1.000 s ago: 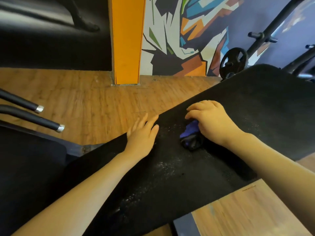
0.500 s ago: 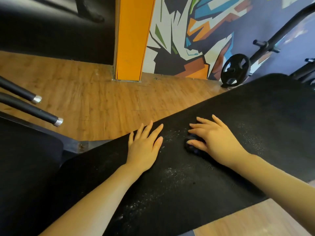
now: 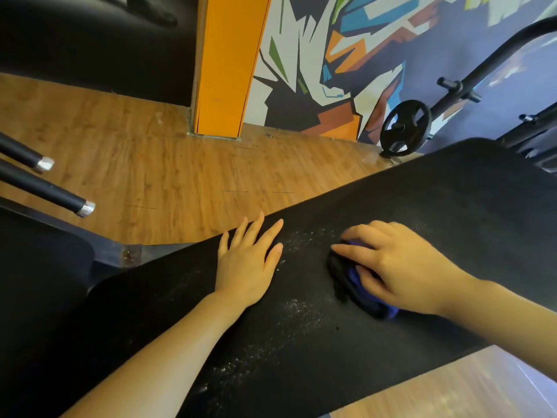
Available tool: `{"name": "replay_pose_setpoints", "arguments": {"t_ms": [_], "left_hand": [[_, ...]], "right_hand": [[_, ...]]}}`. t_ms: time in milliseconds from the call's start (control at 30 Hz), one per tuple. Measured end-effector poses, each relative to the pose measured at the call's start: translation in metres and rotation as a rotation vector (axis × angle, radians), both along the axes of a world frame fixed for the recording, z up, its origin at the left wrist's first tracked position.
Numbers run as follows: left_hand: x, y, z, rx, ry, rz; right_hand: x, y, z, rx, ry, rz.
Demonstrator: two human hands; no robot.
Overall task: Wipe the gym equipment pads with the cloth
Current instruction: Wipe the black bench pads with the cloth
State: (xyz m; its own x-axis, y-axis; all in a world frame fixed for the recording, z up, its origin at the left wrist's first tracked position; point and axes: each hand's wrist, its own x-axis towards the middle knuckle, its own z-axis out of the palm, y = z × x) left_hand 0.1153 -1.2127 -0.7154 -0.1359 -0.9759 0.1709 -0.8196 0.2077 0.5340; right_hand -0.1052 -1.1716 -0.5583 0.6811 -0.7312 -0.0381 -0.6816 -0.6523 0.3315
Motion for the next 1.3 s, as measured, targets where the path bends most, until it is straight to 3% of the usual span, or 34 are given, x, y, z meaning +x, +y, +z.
{"name": "replay_pose_setpoints", "arguments": {"t_ms": [100,333,500,633,767,1033,1200,1300], "left_hand": [[-0.001,0.000,-0.001,0.003,-0.006,0.001],[-0.002,-0.001,-0.003,-0.003,-0.027,0.004],[-0.001,0.000,-0.006,-0.036,-0.006,0.007],[-0.001,-0.001,-0.006,-0.040,0.002,0.008],[-0.001,0.001,-0.006,-0.043,0.033,0.012],[0.000,0.000,-0.004,-0.033,0.030,0.007],[0.000,0.000,-0.004,-0.028,0.030,-0.001],[-0.001,-0.001,-0.008,-0.034,0.024,0.013]], "right_hand": [[0.005,0.009,-0.026,0.190,-0.084,-0.120],[0.010,-0.005,-0.049,0.036,-0.175,-0.080],[0.044,-0.064,-0.046,-0.012,-0.314,-0.301],[0.021,-0.032,-0.042,0.044,-0.232,-0.236],[-0.003,0.002,-0.040,-0.046,-0.177,-0.160],[0.037,-0.110,-0.039,-0.101,-0.235,-0.359],[-0.003,-0.030,-0.022,0.000,-0.125,-0.224],[-0.030,0.016,-0.018,-0.045,-0.093,-0.124]]}}
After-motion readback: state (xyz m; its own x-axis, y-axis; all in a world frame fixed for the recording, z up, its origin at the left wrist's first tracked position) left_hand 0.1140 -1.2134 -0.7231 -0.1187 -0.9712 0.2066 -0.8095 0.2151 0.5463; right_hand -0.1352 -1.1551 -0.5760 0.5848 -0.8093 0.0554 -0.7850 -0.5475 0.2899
